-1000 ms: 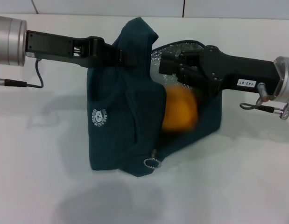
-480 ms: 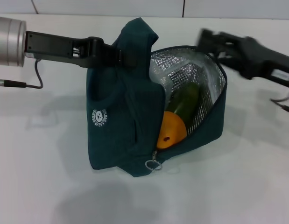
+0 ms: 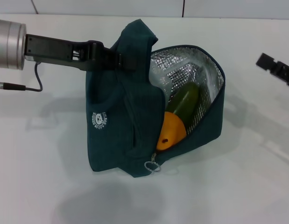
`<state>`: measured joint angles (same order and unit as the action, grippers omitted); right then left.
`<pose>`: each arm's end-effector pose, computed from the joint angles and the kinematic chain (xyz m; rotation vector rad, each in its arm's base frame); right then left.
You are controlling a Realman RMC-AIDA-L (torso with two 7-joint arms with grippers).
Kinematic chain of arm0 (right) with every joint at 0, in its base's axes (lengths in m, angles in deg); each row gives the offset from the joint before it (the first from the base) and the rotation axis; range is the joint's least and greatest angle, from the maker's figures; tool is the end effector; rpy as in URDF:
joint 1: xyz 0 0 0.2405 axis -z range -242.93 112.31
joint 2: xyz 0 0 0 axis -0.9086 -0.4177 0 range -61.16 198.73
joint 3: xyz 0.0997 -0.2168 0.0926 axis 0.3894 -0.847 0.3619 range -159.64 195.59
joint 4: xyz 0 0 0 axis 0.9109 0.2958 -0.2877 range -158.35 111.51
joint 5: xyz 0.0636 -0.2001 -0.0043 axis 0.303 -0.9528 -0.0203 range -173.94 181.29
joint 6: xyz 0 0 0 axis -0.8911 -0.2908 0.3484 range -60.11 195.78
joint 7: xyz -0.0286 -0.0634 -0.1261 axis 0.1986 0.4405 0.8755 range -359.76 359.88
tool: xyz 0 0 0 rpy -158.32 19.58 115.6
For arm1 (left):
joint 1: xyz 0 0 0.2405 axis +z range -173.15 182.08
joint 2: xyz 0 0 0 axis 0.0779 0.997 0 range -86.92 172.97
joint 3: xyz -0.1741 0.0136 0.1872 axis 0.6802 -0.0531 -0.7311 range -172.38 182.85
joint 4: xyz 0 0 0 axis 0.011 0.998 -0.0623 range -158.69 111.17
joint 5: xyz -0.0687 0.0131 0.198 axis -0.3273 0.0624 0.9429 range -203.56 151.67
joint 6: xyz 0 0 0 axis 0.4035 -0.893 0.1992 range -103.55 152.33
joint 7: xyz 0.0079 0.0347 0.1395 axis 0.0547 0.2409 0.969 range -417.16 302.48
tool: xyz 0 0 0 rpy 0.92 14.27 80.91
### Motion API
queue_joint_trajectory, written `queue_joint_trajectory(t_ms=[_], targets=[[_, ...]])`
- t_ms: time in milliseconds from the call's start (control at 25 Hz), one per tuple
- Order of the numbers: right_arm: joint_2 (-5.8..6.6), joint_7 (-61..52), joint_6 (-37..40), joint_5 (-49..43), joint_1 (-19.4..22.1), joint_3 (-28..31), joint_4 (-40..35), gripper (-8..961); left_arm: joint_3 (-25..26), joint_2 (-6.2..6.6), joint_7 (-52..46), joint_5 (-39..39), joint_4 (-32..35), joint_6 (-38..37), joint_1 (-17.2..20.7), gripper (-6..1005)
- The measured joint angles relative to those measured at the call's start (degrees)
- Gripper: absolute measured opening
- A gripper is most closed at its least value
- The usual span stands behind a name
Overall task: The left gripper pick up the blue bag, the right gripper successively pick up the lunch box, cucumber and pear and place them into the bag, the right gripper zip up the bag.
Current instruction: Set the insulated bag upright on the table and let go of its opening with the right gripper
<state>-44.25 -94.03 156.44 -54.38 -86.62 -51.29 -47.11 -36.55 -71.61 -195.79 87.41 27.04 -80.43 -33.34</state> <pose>0.2707 0.3082 0.0213 -2.2379 1.2520 1.4648 -0.1906 0.3522 0.0603 2.5462 1.4992 0.6843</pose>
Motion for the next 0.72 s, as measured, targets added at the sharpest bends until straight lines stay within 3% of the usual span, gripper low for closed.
queue_joint_trajectory(t_ms=[200, 520, 720], targets=[[0.39, -5.81, -2.05, -1.00, -3.23, -0.77, 7.18, 653, -0.10, -0.19, 0.40, 0.00, 0.00, -0.03, -0.07, 39], [-1.69, -10.58, -5.53, -6.18, -7.78, -1.25, 8.68, 874, -0.14, -0.38, 0.60, 0.13, 0.00, -0.03, -0.29, 38], [-2.14, -12.51, -8.14, -9.29, -9.31, -1.54, 8.72, 873, -0.14, -0.41, 0.63, 0.21, 0.00, -0.03, -0.32, 38]])
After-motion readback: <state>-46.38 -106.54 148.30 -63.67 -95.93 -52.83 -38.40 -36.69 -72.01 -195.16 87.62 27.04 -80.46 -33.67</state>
